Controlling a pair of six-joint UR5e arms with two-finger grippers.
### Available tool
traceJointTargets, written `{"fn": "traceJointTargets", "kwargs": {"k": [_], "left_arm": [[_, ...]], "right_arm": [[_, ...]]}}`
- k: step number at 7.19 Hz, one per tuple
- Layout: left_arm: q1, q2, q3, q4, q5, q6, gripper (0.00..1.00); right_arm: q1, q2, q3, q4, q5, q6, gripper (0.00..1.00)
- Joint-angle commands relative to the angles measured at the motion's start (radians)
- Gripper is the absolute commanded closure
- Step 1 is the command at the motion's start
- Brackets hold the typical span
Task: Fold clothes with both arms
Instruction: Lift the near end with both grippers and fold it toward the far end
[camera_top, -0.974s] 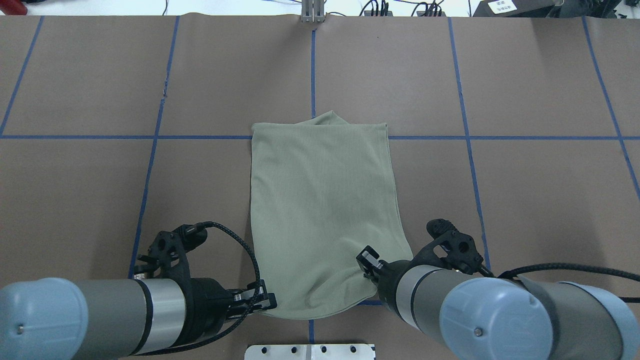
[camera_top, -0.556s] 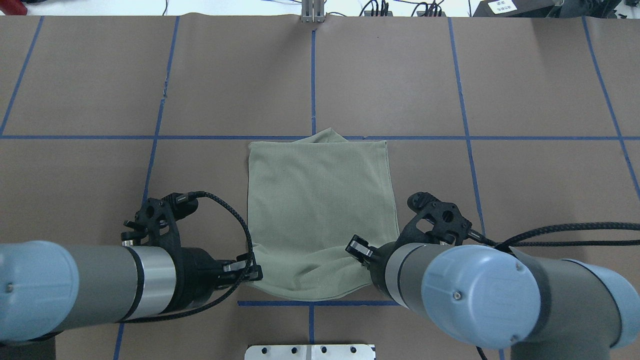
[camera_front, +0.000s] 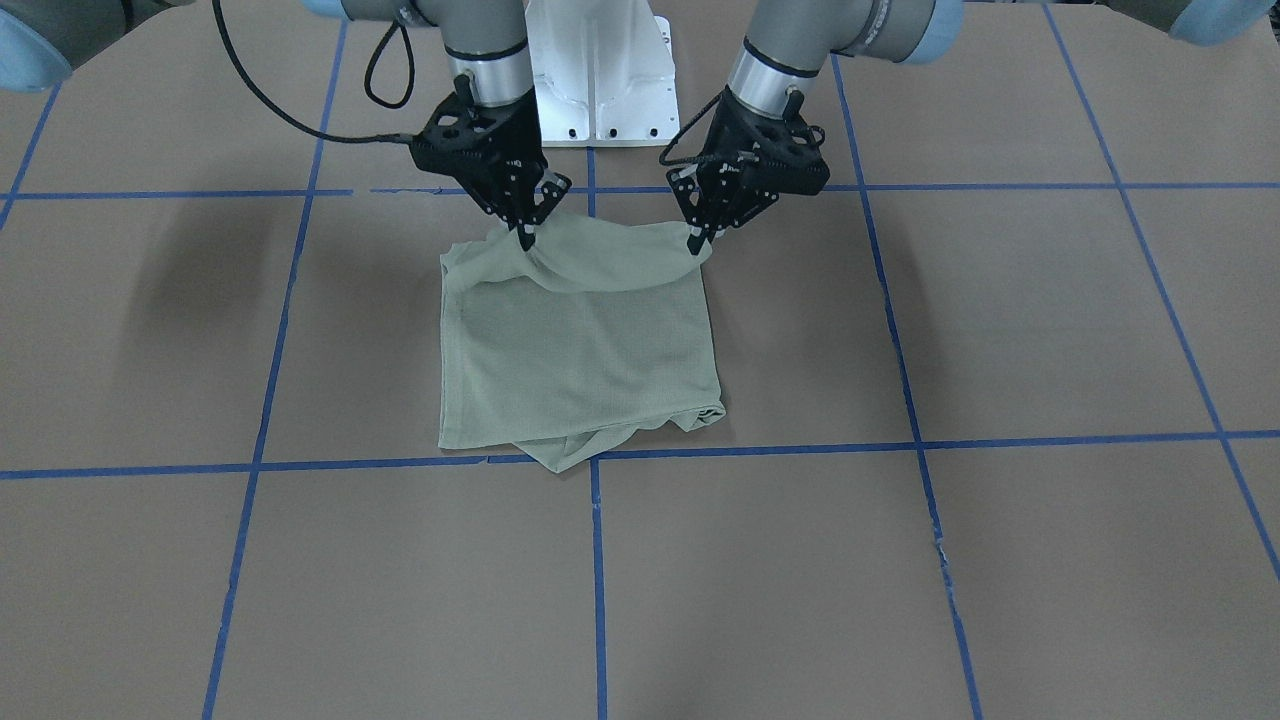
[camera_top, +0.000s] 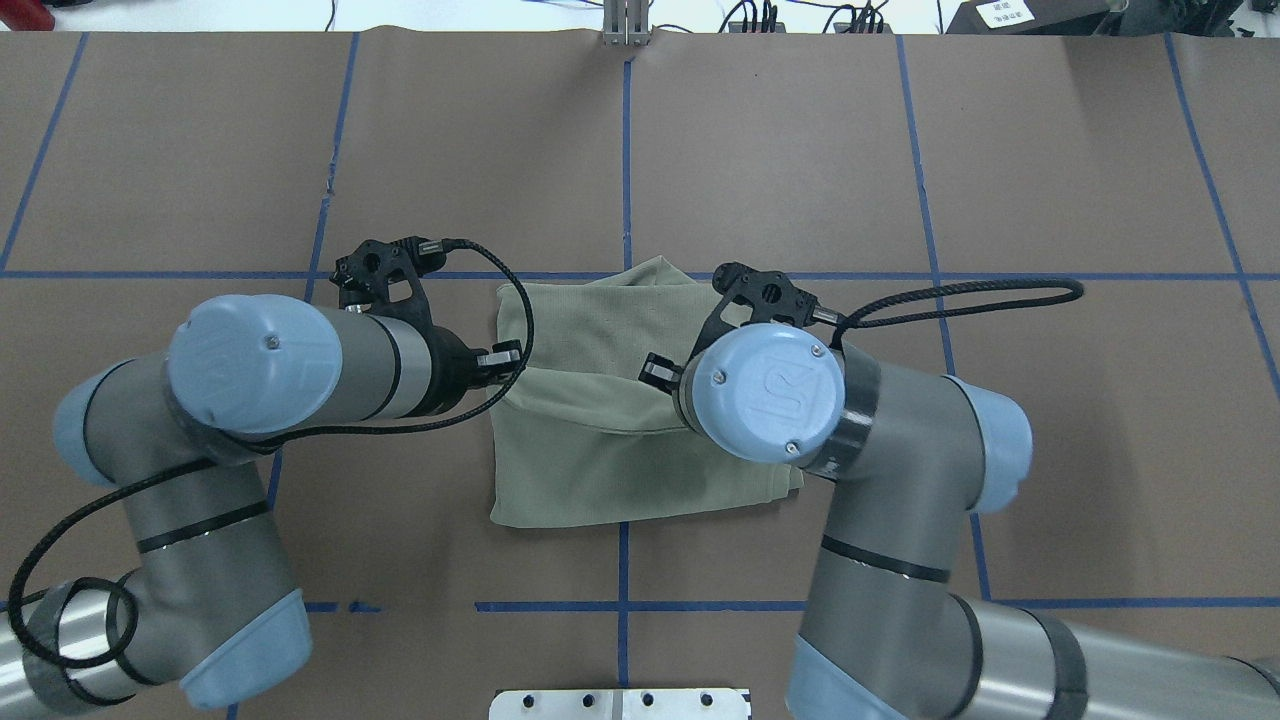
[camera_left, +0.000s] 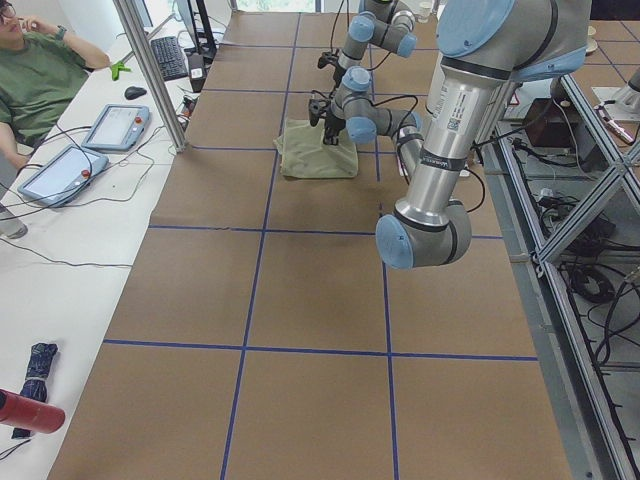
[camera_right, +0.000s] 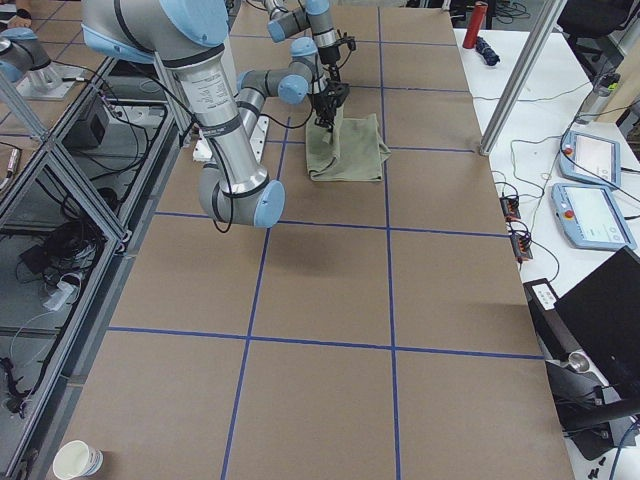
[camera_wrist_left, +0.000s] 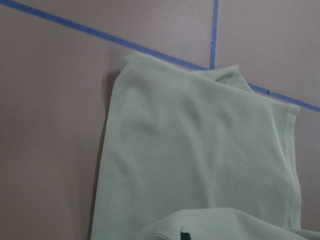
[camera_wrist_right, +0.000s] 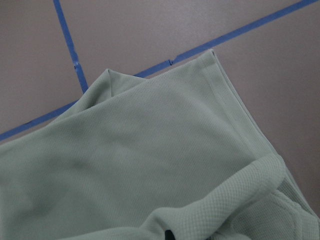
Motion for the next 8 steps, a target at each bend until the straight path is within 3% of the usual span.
{"fn": "traceJointTargets", "kwargs": {"k": [1,2,3,7,8], "left_arm": [[-0.036,-0.033,0.173,-0.132,0.002,0.034,1.00],[-0.055,-0.041,0.242,-0.210,0.002,0.048,1.00],[-0.075,-0.071,0.276,-0.211,0.001,0.056,1.00],[-0.107,-0.124,0.350,-0.214,0.001,0.094,1.00],[-0.105,-0.127,0.378,-0.219,0.001,0.126,0.35]], "right_arm": [[0.059,0.082,-0.269,0.150,0.024,-0.019,1.00],[0.085,0.089,-0.328,0.196,0.029,-0.024,1.00],[0.114,0.118,-0.372,0.203,0.065,-0.048,1.00],[0.152,0.133,-0.388,0.203,0.096,-0.072,1.00],[0.151,0.135,-0.435,0.204,0.095,-0.085,0.18]]}}
